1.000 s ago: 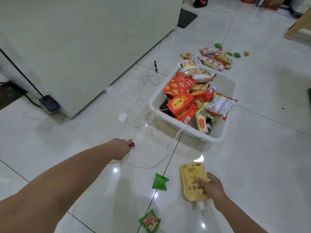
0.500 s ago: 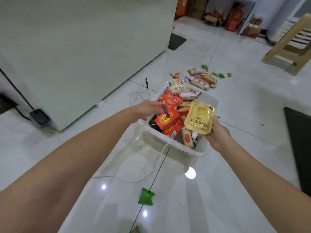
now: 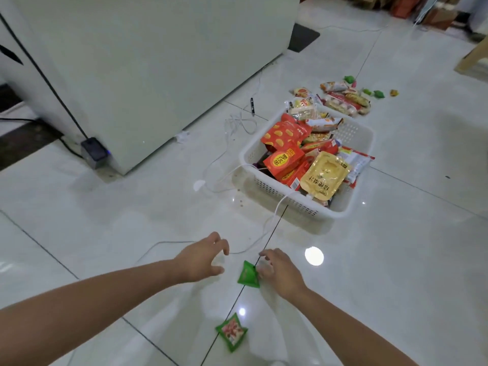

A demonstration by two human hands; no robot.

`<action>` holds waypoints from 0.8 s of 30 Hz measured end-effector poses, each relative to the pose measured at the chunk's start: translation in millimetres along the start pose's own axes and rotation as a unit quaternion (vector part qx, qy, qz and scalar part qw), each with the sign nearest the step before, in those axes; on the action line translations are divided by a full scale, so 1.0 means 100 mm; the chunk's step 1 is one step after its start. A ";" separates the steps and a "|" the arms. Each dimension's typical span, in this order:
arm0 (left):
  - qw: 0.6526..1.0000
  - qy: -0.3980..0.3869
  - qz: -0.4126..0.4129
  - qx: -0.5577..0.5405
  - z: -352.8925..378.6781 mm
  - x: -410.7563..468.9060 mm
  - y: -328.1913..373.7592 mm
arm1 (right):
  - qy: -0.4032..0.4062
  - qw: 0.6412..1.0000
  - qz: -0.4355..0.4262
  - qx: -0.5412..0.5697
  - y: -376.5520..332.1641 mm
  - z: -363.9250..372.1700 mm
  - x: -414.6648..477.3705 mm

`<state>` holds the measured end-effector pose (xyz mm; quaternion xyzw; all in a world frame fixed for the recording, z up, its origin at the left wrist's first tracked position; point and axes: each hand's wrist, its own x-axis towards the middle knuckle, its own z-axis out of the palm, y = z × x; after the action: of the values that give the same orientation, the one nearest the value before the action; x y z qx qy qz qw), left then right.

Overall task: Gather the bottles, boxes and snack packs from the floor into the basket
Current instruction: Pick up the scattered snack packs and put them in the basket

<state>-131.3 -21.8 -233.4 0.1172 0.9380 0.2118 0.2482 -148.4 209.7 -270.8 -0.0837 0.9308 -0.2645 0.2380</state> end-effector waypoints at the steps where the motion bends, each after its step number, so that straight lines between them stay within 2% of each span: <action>1: 1.000 0.009 -0.002 -0.014 0.11 -0.07 0.03 | -0.019 1.000 -0.002 -0.015 -0.04 0.09 0.01; 4: 1.000 0.007 0.025 -0.014 0.41 -0.24 0.12 | -0.038 0.998 0.005 -0.043 -0.11 0.22 0.06; 6: 0.997 -0.005 0.075 0.030 0.58 -0.36 0.16 | -0.037 0.996 0.009 -0.076 -0.12 0.23 0.09; 7: 0.992 -0.019 0.106 0.058 0.66 -0.41 0.18 | -0.033 0.995 0.008 -0.093 -0.12 0.24 0.11; 9: 0.983 -0.083 0.116 0.117 0.84 -0.44 0.16 | -0.028 0.993 0.011 -0.110 -0.13 0.25 0.13; 11: 0.971 -0.088 0.141 0.170 1.01 -0.39 0.08 | -0.031 0.994 0.022 -0.098 -0.14 0.27 0.16; 14: 0.969 -0.114 0.143 0.164 1.08 -0.34 0.05 | -0.040 0.996 0.043 -0.073 -0.15 0.26 0.17; 17: 0.967 -0.100 0.170 0.160 1.04 -0.29 0.09 | -0.058 0.995 0.069 -0.046 -0.13 0.23 0.15; 20: 0.969 -0.087 0.123 0.195 0.99 -0.22 0.07 | -0.058 0.995 0.076 -0.004 -0.06 0.18 0.12; 23: 0.982 -0.029 0.087 0.164 0.74 -0.15 0.00 | -0.045 0.992 0.084 0.089 -0.02 0.04 0.09; 24: 0.990 -0.013 0.063 0.124 0.59 -0.14 0.01 | -0.031 0.985 0.085 0.144 -0.06 -0.06 0.08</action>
<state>-89.1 -5.6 -273.3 0.2083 0.9445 0.1072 0.2303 -157.8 204.9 -266.0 0.0225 0.8790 -0.3720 0.2975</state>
